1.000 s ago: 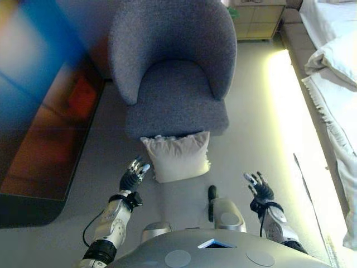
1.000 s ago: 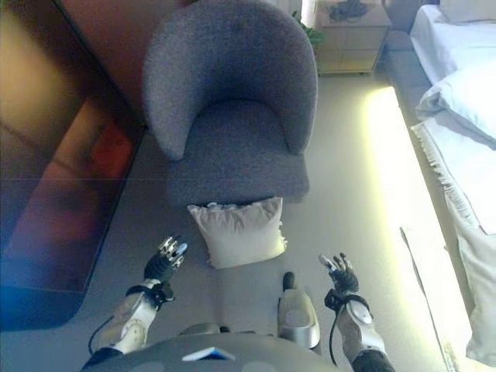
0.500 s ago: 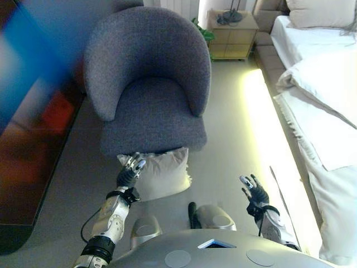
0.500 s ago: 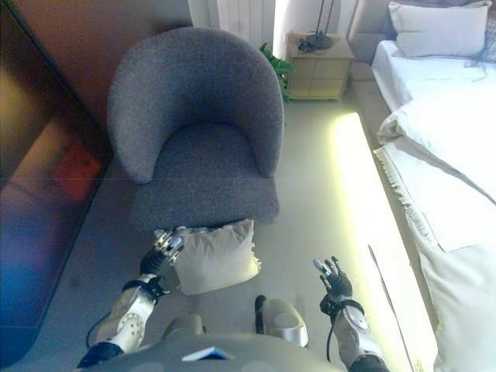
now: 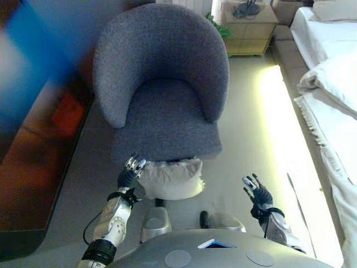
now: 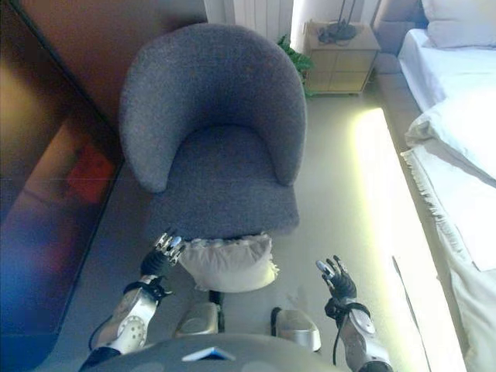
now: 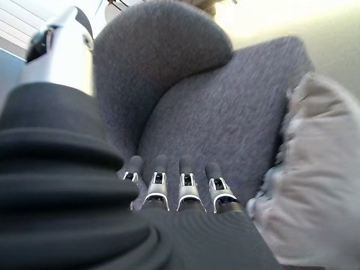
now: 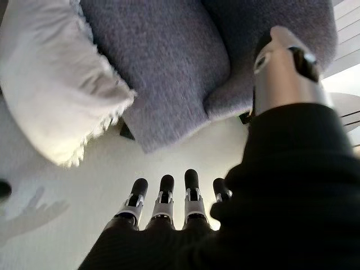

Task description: Pick up the cushion and take it to the sofa

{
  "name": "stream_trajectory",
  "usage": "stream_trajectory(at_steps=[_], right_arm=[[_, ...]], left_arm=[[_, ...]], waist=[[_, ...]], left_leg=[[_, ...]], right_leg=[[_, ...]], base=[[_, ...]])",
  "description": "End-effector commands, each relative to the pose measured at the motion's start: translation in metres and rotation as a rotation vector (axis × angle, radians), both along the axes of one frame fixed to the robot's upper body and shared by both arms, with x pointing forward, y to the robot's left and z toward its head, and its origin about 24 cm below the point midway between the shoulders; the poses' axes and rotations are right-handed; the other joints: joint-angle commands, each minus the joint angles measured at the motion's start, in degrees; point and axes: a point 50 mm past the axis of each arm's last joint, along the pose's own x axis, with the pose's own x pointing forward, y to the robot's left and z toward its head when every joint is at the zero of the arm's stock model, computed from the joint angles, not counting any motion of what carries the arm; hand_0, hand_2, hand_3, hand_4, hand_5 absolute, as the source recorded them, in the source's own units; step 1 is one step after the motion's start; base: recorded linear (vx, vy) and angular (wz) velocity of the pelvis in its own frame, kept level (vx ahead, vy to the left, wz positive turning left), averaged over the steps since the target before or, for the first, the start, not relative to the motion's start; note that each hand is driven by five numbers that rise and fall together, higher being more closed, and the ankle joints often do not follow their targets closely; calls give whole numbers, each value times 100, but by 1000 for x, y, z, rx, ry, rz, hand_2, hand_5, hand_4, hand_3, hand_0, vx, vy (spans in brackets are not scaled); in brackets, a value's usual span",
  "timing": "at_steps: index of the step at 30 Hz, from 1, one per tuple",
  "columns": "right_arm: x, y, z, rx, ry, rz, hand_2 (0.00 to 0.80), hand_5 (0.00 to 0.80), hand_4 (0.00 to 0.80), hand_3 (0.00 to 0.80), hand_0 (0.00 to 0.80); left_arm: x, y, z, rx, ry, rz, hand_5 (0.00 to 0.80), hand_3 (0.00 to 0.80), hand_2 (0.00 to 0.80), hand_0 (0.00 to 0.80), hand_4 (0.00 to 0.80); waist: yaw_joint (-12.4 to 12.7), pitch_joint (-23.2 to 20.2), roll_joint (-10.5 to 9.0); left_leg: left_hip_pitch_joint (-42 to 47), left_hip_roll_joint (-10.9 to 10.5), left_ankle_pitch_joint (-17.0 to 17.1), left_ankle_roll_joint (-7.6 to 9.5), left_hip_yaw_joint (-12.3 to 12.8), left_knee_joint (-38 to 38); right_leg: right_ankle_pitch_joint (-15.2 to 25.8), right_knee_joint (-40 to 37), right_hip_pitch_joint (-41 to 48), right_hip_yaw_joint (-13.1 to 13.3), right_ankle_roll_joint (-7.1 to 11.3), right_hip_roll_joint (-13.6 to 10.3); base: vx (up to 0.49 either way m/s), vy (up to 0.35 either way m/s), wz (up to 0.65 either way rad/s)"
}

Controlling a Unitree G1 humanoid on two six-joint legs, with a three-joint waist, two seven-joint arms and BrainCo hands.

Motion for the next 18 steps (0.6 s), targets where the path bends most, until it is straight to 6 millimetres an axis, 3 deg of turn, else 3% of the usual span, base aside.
stream_trajectory(at_steps=[1,5,8,10,12,14,15,17,18], right_arm=[[15,-1,17,-8,-102,-49,0,0,0,0,0],[12,7,13,13,-116,-74,0,0,0,0,0],[12,12,14,21,-121,-105,0,0,0,0,0],[10,14,12,22,-118,-117,0,0,0,0,0],[11,15,11,21,-113,-111,0,0,0,0,0],[10,13,11,18,-113,-105,0,0,0,0,0],[9,13,11,19,-113,-105,0,0,0,0,0],[12,9,14,25,-129,-102,0,0,0,0,0],[13,9,14,27,-131,-99,0,0,0,0,0]], left_arm=[[7,13,17,16,-91,-4,0,0,0,0,0],[11,14,20,40,-99,-32,0,0,0,0,0],[11,15,20,56,-97,-49,0,0,0,0,0],[11,16,21,67,-98,-59,0,0,0,0,0],[13,17,23,67,-99,-62,0,0,0,0,0],[14,18,25,62,-102,-50,0,0,0,0,0],[14,19,25,62,-101,-48,0,0,0,0,0],[18,20,27,67,-119,-47,0,0,0,0,0],[19,20,28,67,-124,-47,0,0,0,0,0]], waist=[[-4,-288,-159],[27,-416,-224],[15,-459,-146],[9,-432,-65],[28,-399,-35],[3,-314,-32],[-17,-282,-39],[-175,-130,-136],[-212,-88,-154]], left_leg=[[-1019,-43,73,128,-141,463],[-778,-337,-187,463,-130,471],[-608,-489,-389,656,-175,481],[-434,-550,-490,723,-192,493],[-305,-582,-502,695,-164,470],[-119,-571,-532,604,-158,411],[-69,-569,-543,584,-175,396],[57,-515,-686,443,-318,387],[88,-486,-730,411,-351,393]], right_leg=[[93,137,858,-311,349,-118],[893,1078,631,-420,661,-407],[1322,2290,109,-477,624,-411],[1464,2795,-402,-676,498,-526],[1437,2456,-623,-930,410,-780],[1368,1508,-797,-1124,366,-959],[1392,1295,-814,-1133,371,-986],[1514,59,-985,-844,471,-1042],[1562,-132,-968,-760,512,-1039]], base=[[340,146,-18],[326,163,-8],[240,172,-1],[189,150,-1],[169,37,1],[153,-100,-11],[111,-190,-16],[69,-231,-5],[63,-236,7]])
